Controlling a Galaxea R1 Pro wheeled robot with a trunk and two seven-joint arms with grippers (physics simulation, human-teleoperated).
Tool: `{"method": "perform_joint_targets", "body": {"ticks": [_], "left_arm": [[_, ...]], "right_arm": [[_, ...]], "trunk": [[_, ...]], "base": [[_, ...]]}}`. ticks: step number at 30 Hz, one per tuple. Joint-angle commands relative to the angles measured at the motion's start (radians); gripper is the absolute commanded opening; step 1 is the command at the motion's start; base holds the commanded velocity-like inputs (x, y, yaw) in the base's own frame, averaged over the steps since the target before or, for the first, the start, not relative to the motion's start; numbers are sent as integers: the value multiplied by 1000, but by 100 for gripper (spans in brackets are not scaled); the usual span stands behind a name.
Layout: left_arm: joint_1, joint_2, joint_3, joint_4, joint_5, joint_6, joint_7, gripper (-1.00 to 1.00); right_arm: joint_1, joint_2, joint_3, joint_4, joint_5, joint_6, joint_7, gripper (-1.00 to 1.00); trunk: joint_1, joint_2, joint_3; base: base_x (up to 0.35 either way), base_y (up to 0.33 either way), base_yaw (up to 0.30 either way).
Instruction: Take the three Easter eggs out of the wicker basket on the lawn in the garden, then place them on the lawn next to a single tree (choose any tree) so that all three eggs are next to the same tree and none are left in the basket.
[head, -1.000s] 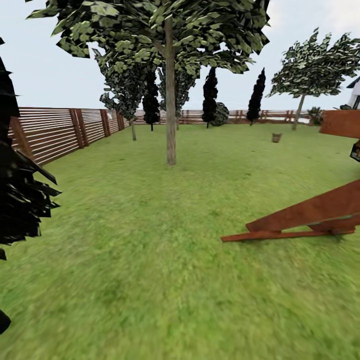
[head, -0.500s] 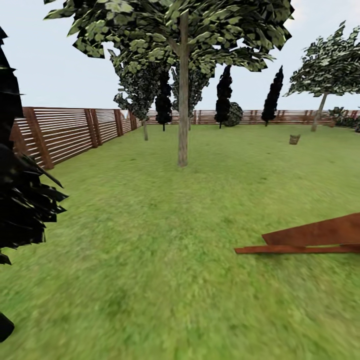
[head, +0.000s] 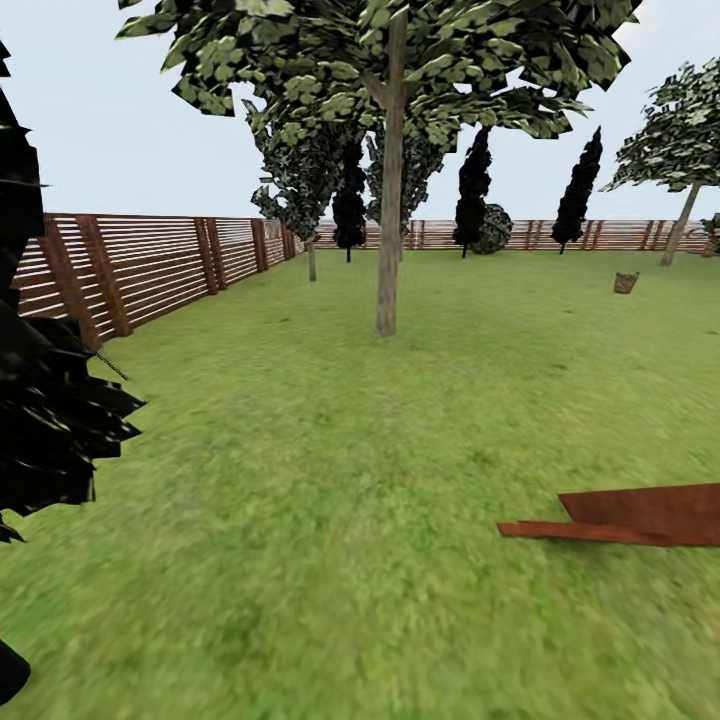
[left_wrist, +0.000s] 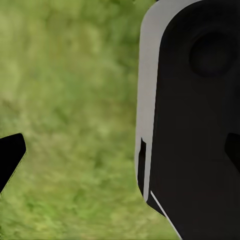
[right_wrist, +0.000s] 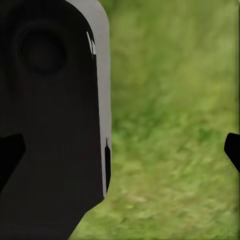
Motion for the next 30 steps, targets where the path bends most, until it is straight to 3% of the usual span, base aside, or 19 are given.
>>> {"method": "perform_joint_targets", "body": {"ticks": [1, 17, 30], "left_arm": [[1, 0, 1, -2, 0, 1, -1, 100], [1, 0, 1, -2, 0, 1, -1, 100], [1, 0, 1, -2, 0, 1, -1, 100]], "right_arm": [[-1, 0, 1, 3, -1, -2, -2, 100], [-1, 0, -1, 3, -3, -2, -2, 100], [-1, 0, -2, 3, -1, -2, -2, 100]], "trunk": [[1, 0, -1], [1, 0, -1], [1, 0, -1]], "base": [[329, 0, 3], [329, 0, 1], [329, 0, 81]]}}
